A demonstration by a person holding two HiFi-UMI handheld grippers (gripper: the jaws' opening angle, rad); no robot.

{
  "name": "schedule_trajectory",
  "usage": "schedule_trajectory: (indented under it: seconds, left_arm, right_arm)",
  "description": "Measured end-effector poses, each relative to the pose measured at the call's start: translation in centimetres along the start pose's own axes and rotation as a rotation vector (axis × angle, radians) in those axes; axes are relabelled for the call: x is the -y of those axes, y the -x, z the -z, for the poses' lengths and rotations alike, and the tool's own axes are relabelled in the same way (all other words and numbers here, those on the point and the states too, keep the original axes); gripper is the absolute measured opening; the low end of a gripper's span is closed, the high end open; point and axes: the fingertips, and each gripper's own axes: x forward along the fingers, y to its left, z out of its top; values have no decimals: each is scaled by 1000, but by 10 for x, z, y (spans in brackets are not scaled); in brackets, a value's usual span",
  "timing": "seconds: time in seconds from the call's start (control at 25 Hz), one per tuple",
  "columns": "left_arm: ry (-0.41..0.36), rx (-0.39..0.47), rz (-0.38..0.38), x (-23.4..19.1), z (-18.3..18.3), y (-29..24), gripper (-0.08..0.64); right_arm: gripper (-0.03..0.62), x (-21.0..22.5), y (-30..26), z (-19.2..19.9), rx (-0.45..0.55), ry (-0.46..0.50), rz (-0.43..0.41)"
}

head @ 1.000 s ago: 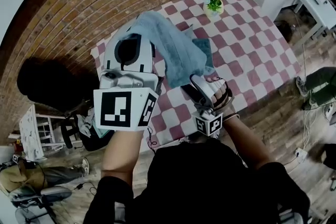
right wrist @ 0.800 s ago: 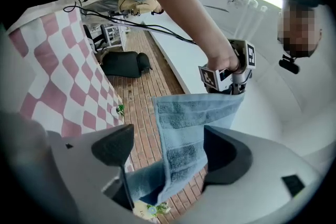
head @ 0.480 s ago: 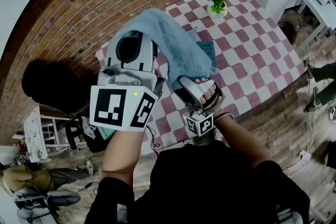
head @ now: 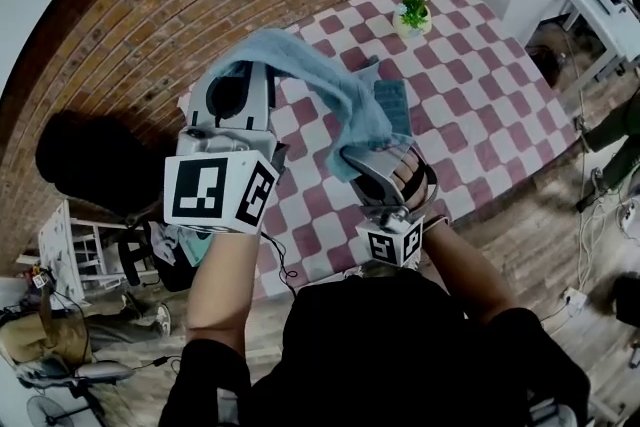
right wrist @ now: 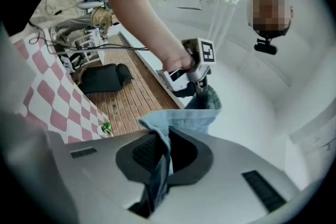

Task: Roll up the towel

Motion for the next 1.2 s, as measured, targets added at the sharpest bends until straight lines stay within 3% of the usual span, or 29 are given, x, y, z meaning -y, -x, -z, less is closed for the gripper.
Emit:
schedule_trajectory:
  seconds: [0.2, 0.4, 0.56, 0.68, 0.92, 1.2]
  left_arm:
    - [15, -42, -85, -39, 38, 13, 5]
    - [24, -60, -88, -53, 71, 37, 5]
    - [2, -104, -90, -58, 95, 59, 5]
    - [-8, -122, -110, -65, 107, 76, 5]
    - [-52, -145, -64, -58, 119, 83, 5]
    - [104, -235, -29, -41, 162, 66, 5]
  right_arm:
    - [6, 27, 1, 1, -34, -284, -79]
    - [6, 46, 12, 10, -7, -580, -115]
    - [6, 91, 6, 17, -65, -801, -92]
    - [6, 119, 5, 24, -78, -827, -61]
    - [6, 142, -10, 47, -139, -731, -76]
    - [8, 130, -22, 103, -196, -772, -142]
